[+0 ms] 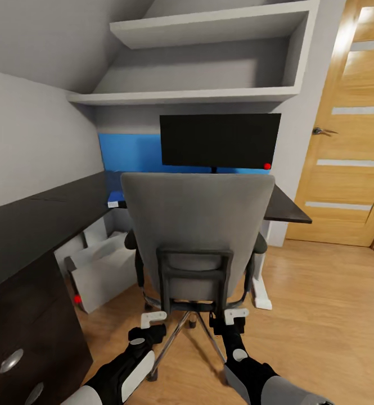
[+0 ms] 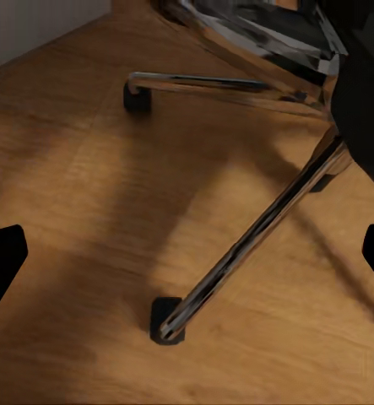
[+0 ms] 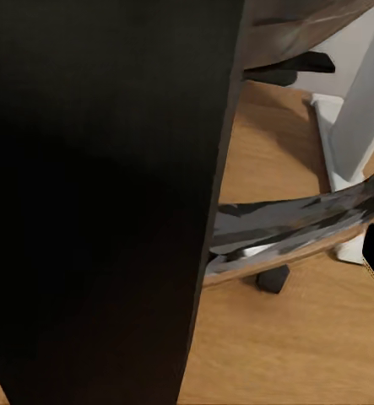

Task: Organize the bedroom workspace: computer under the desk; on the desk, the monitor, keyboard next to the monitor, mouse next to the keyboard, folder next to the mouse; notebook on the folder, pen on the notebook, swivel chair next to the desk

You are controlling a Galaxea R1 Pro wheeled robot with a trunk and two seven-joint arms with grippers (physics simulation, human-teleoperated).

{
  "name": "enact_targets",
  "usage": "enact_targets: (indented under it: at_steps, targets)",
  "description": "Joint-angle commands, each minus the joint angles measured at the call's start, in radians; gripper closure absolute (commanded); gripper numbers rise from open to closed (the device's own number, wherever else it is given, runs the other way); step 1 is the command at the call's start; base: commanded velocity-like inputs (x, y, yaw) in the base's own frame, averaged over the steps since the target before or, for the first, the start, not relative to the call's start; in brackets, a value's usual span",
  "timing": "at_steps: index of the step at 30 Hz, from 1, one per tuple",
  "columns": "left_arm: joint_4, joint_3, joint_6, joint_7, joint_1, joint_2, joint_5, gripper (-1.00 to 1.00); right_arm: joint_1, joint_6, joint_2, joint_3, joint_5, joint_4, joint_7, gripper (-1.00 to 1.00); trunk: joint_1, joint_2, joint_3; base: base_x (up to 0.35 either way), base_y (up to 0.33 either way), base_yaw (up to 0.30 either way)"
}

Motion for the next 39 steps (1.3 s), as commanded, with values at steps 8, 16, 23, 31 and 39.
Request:
enact_targets:
  at_steps: [8,16,23,31,39]
  targets:
    - [-0.002,-0.005,0.004,0.007,-0.001,0.001,0.005,-1.00,-0.001,-0.002,0.000,0.010,-0.007,0.001,-0.005,-1.00,0.000,0.000,-0.001,0.278,-0.197,0.000]
    - [-0.002,-0.005,0.005,0.004,-0.001,0.002,0.005,-1.00,-0.001,-0.002,0.000,0.010,-0.006,0.002,-0.004,-1.00,0.000,0.000,-0.001,-0.155,-0.150,0.000]
    - [-0.002,-0.005,0.005,0.004,-0.001,0.002,0.005,-1.00,-0.001,0.000,0.001,0.011,-0.006,0.002,-0.004,-1.00,0.000,0.000,-0.001,-0.327,-0.015,0.000]
    - [-0.002,0.000,0.005,0.004,-0.001,0.004,0.008,-1.00,-0.001,0.000,0.000,0.006,-0.014,0.000,-0.007,-1.00,-0.023,0.042,0.018,-0.337,-0.001,0.000]
    - [-0.004,0.059,0.009,0.007,-0.001,0.005,0.013,-1.00,-0.001,-0.001,-0.006,0.000,-0.014,0.002,-0.005,-1.00,-0.053,0.098,0.043,-0.281,0.000,0.000]
